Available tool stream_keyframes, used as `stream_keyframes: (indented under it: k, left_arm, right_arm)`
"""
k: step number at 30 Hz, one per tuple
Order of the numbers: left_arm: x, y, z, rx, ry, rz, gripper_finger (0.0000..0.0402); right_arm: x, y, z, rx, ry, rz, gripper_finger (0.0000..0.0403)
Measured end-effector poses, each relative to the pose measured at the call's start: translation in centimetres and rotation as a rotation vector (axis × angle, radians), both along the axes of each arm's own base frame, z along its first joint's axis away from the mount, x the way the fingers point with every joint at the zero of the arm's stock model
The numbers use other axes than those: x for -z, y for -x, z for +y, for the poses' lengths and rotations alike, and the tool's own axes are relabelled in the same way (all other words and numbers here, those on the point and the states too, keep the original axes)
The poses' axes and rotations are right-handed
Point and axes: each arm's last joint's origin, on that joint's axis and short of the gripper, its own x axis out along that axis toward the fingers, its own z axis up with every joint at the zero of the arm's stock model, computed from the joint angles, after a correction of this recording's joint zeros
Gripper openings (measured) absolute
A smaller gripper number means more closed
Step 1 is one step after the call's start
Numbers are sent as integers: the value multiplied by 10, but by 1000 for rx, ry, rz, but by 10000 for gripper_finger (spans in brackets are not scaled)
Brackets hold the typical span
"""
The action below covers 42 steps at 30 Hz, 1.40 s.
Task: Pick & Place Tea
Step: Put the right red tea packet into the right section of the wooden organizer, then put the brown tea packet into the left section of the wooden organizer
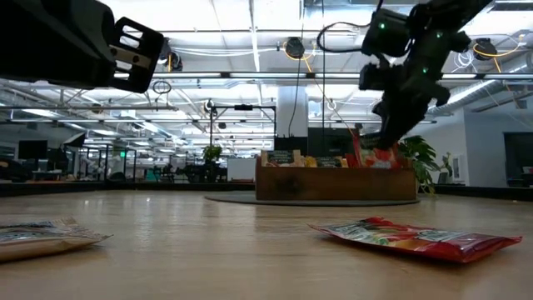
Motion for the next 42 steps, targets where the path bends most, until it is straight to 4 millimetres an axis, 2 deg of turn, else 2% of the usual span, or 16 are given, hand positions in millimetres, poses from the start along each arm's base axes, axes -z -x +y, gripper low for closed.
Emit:
stream_keyframes:
  k: [9, 14, 18, 29, 36, 39, 42]
  left_arm:
    - [0, 0, 0, -2, 0, 2, 4]
    - [0, 0, 1, -5, 1, 3, 26]
    - [0, -1, 1, -7, 2, 3, 42]
    - [0, -1, 1, -16, 16, 10, 46]
    - [-1, -1, 0, -30, 54, 8, 47]
    - [-7, -3, -1, -54, 135, -21, 47]
    - [-10, -4, -1, -90, 230, -9, 47]
  right_arm:
    - [22, 8, -3, 42, -11, 0, 0]
    - [34, 10, -2, 47, -7, -28, 1]
    - [35, 9, -2, 75, -19, -55, 18]
    - [20, 13, -1, 108, -13, -149, 116]
    - [-7, 19, 3, 153, -23, -328, 141]
    - [-20, 18, 13, 44, -92, -450, 139]
    - [-25, 9, 33, -121, -184, -598, 136]
